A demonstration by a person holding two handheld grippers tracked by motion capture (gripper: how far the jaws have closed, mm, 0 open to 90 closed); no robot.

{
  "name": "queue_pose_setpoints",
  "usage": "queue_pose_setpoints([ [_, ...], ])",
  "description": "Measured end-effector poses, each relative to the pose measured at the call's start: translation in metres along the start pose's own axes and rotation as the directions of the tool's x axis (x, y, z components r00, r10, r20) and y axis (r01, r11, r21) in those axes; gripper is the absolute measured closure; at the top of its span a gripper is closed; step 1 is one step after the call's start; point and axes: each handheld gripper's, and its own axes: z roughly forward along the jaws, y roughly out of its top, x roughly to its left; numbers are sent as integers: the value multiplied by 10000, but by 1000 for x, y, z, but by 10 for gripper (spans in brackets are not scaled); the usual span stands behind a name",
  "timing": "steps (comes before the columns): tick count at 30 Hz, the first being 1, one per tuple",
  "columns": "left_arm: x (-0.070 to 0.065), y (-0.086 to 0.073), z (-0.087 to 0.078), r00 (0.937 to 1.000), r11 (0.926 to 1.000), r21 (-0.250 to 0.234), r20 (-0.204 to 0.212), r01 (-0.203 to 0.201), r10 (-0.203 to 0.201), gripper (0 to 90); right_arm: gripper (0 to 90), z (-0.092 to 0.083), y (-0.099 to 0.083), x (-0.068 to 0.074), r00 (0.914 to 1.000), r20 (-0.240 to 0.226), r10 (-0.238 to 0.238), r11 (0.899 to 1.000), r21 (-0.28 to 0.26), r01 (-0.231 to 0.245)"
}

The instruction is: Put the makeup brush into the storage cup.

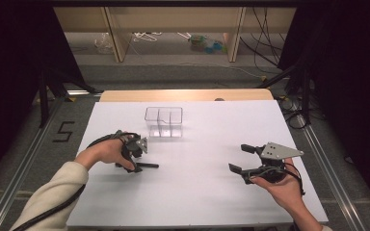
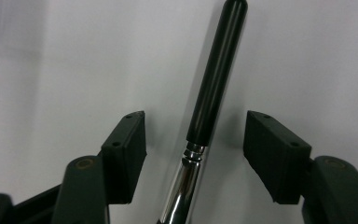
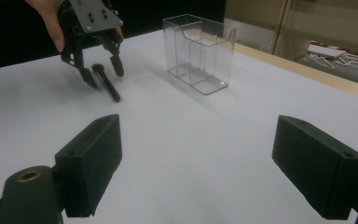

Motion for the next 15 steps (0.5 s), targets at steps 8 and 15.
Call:
queue_pose_setpoints([
  [8, 3, 5, -2, 9991, 9981, 529, 228, 331, -344, 577, 167, 2, -1, 0, 9999, -121, -8, 10000, -9, 8],
  [15, -5, 14, -2, 9998, 9927, 1201, 188, -136, 115, 769, 167, 3, -1, -1, 9999, -87, -79, 9999, 75, 80],
])
